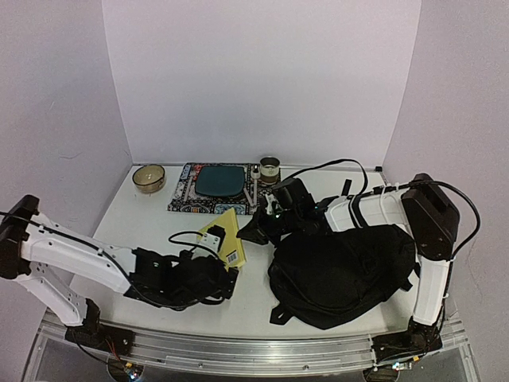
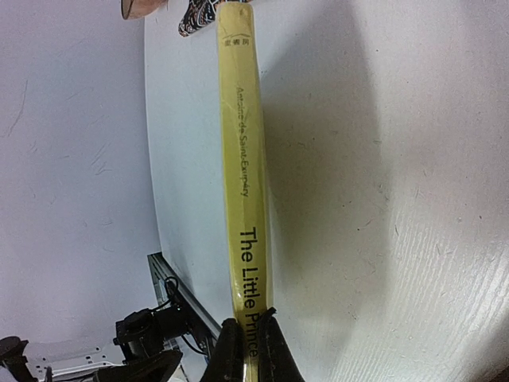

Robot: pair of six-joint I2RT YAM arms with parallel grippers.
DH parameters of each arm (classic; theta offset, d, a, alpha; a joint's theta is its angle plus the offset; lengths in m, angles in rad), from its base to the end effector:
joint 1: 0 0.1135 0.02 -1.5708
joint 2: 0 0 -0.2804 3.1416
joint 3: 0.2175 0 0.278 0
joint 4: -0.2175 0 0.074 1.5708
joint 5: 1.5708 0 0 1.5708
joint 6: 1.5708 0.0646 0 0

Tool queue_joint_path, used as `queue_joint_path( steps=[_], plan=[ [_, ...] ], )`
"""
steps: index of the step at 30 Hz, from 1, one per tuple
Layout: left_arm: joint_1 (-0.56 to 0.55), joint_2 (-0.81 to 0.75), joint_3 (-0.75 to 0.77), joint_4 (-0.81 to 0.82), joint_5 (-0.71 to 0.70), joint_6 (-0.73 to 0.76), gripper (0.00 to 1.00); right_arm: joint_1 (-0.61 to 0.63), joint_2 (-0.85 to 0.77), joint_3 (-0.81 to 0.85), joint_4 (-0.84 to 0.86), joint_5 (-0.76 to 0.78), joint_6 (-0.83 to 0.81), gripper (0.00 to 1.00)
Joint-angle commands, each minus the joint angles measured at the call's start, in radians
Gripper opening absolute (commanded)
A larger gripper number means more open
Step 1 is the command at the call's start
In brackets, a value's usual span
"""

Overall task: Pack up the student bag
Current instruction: Pass from the right arm to the left

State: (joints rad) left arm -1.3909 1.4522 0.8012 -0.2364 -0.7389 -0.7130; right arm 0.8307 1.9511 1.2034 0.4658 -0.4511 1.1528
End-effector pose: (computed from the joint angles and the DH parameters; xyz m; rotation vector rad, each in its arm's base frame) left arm 0.0993 -0.3031 0.1807 0.4401 2.1479 -0.2538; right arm 0.3102 0.3814 0.1965 -0.0218 2.2455 1.6697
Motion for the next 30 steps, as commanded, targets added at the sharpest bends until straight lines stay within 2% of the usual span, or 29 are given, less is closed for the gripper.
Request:
queue_joint_path(
  steps=[1, 7, 11, 15, 21, 23, 26, 28, 30],
  plan=[
    [-0.037, 0.184, 0.152, -0.247, -0.255, 0.021, 0.94, -0.002, -0.075, 0.018, 0.06, -0.02, 0.008, 0.0],
    [-0.038, 0.394, 0.289, -0.424, -0.376, -0.053, 0.95, -0.003, -0.083, 0.016, 0.057, -0.023, 0.008, 0.0],
    [-0.036, 0.48, 0.337, -0.509, -0.439, -0.097, 0.89, -0.004, -0.092, 0.015, 0.053, -0.025, 0.007, 0.0],
    [-0.031, 0.577, 0.421, -0.751, -0.503, -0.28, 0.7, -0.003, -0.095, 0.016, 0.047, -0.023, 0.002, 0.0],
    [-0.031, 0.642, 0.474, -0.86, -0.521, -0.331, 0.3, -0.004, -0.093, 0.032, 0.025, -0.018, -0.019, 0.0],
    [-0.031, 0.622, 0.47, -0.873, -0.529, -0.339, 0.2, -0.006, -0.101, 0.043, -0.006, -0.005, -0.048, 0.04],
    [-0.032, 0.581, 0.454, -0.878, -0.553, -0.331, 0.02, -0.011, -0.12, 0.064, -0.077, 0.024, -0.112, 0.17],
    [-0.032, 0.557, 0.441, -0.88, -0.575, -0.321, 0.0, -0.019, -0.134, 0.067, -0.107, 0.032, -0.139, 0.26],
    [-0.031, 0.537, 0.429, -0.882, -0.601, -0.305, 0.0, -0.029, -0.149, 0.068, -0.14, 0.03, -0.164, 0.41]
  ],
)
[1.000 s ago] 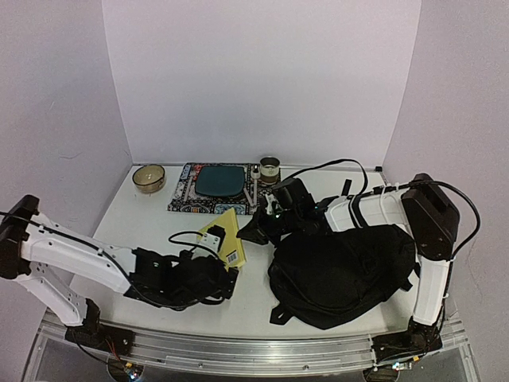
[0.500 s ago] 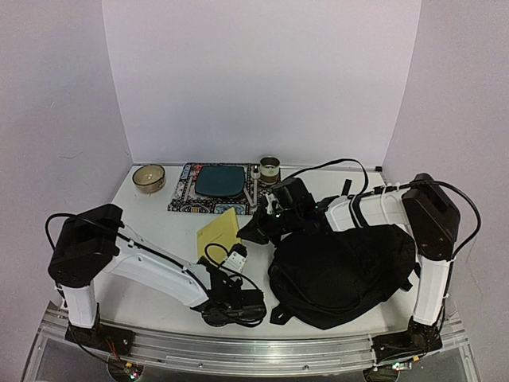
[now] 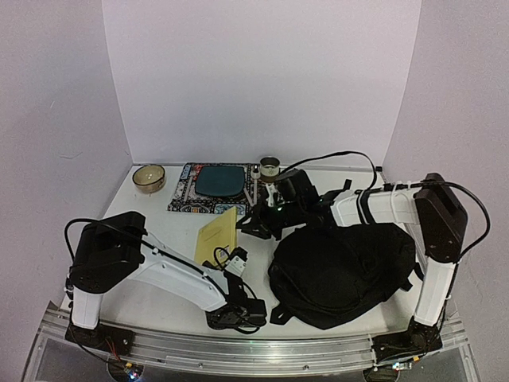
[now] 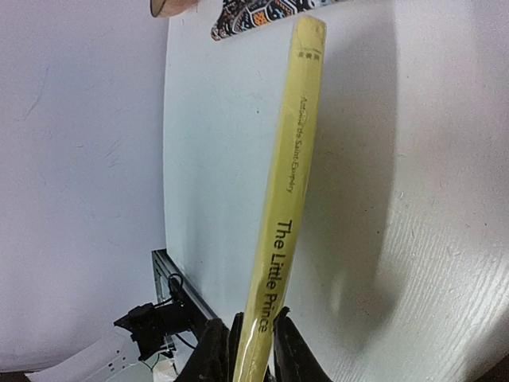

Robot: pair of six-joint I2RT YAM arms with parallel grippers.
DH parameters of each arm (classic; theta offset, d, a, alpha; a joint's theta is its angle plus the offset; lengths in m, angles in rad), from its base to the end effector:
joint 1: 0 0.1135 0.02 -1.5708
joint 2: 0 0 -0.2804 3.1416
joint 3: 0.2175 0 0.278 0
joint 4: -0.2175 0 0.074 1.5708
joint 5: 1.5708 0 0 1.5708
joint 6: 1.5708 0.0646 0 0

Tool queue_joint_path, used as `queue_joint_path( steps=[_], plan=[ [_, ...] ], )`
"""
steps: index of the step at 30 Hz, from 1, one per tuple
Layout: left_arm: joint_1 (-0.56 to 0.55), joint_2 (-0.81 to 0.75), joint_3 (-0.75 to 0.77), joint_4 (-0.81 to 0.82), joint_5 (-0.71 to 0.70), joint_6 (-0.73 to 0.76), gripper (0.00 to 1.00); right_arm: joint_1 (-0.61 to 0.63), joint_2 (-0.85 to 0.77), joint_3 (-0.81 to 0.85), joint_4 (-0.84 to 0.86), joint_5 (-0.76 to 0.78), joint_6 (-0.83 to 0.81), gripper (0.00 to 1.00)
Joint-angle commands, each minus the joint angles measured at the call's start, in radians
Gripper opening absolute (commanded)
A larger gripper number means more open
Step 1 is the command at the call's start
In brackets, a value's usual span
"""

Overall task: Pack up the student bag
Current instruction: Pass from the right arm to the left

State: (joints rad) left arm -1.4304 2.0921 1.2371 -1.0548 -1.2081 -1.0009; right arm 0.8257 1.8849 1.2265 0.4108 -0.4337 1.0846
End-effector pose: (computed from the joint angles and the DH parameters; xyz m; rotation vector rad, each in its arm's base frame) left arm 0.1089 -0.3389 0.0998 0.6512 1.8868 0.7937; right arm 0.3100 0.3761 0.2290 -0.0880 2.1744 1.6364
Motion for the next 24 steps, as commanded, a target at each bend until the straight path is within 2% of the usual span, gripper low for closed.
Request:
queue_joint_path(
  steps=[1, 5, 7, 14, 24],
  plan=[
    [0.006, -0.109, -0.013, -0.065, -0.145, -0.006, 0.0, -0.031, -0.089, 0.046, -0.097, 0.009, -0.108, 0.53],
    [0.002, -0.142, -0.024, -0.071, -0.22, 0.026, 0.0, -0.063, -0.114, 0.043, -0.142, -0.028, -0.137, 0.87],
    [-0.007, -0.16, -0.027, -0.07, -0.265, 0.048, 0.0, -0.086, -0.121, 0.04, -0.154, -0.06, -0.141, 0.97],
    [-0.034, -0.207, -0.041, -0.084, -0.366, 0.128, 0.0, -0.131, -0.11, 0.085, -0.172, -0.181, -0.148, 0.98],
    [-0.057, -0.356, -0.084, -0.116, -0.325, 0.123, 0.0, -0.13, -0.102, 0.138, -0.178, -0.231, -0.145, 0.98]
  ],
)
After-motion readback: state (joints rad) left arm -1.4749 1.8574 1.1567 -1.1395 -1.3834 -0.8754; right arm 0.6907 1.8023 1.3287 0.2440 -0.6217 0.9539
